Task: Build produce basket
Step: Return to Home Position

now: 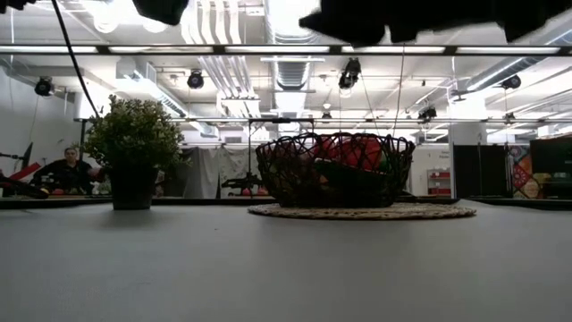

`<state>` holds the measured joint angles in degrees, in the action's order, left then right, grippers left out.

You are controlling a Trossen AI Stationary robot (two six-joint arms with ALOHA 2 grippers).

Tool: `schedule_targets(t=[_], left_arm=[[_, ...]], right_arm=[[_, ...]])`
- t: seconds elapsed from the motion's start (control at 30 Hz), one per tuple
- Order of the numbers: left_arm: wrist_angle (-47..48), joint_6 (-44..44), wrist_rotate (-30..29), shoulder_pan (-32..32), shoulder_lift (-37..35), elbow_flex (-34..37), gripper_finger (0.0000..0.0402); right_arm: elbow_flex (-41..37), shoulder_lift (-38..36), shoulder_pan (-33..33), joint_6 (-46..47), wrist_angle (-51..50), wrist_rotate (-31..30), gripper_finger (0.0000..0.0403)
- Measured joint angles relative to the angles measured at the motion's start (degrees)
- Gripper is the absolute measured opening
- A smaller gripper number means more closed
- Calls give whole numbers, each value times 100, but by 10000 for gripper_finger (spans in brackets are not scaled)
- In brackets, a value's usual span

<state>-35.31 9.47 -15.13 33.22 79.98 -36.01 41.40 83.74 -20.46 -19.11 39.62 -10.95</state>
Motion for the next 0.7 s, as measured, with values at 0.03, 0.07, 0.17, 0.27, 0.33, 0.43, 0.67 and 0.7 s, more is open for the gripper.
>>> schedule_targets(t=[0.03,0.07,0.17,0.27,0.33,0.43,0.67,0.7], left_arm=[[187,120,12,-86,-99,0,222],[382,213,6,-186,-228,0,211],[1097,290,-7,-564,-757,0,172],[2083,248,-7,-957,-1395,0,128],[2652,149,-8,-1157,-1826,0,98],[3331,29,-5,-1303,-2463,0,57],[3581,2,3,-1338,-3649,501,3],[3561,-4,-31,-1338,-3800,602,4]], right_arm=[[-170,-28,60,18,136,-2,326],[-316,-95,137,87,178,0,326],[-660,-361,387,238,223,-23,326],[-945,-722,540,158,211,-20,326],[-1146,-1079,588,49,171,-20,326],[-1467,-1691,609,-147,146,-66,326],[-2522,-3075,926,-280,185,-123,326],[-2670,-3284,1004,-277,173,-126,326]])
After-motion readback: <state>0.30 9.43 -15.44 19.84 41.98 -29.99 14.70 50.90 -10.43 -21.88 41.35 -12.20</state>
